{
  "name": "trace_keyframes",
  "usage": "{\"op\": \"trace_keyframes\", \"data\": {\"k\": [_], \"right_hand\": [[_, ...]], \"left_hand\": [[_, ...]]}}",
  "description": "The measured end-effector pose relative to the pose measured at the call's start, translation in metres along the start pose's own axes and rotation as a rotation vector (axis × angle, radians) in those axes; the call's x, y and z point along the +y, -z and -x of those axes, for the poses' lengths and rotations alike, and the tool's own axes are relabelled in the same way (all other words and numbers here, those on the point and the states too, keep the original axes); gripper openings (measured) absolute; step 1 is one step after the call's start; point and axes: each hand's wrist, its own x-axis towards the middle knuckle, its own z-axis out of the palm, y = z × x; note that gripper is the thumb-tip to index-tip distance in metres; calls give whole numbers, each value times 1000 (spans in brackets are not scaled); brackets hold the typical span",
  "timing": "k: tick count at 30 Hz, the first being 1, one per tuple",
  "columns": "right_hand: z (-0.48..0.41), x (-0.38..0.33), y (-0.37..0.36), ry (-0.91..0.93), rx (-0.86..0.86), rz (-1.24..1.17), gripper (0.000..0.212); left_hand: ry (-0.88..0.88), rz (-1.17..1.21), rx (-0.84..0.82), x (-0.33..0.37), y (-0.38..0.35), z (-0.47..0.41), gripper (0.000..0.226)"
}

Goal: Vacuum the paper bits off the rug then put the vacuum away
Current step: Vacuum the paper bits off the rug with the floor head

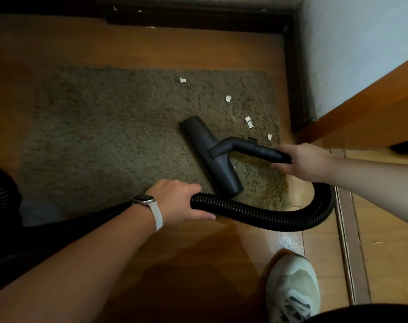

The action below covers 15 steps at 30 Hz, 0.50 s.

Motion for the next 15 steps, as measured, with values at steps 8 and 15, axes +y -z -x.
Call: {"op": "trace_keyframes", "data": {"k": [8,15], "right_hand": [[-11,-13,11,23,-29,75,41],[8,25,17,-158,65,-76,31]], "left_hand": [[18,37,-10,-4,0,7,58],[22,62,21,5,6,-2,62]]}}
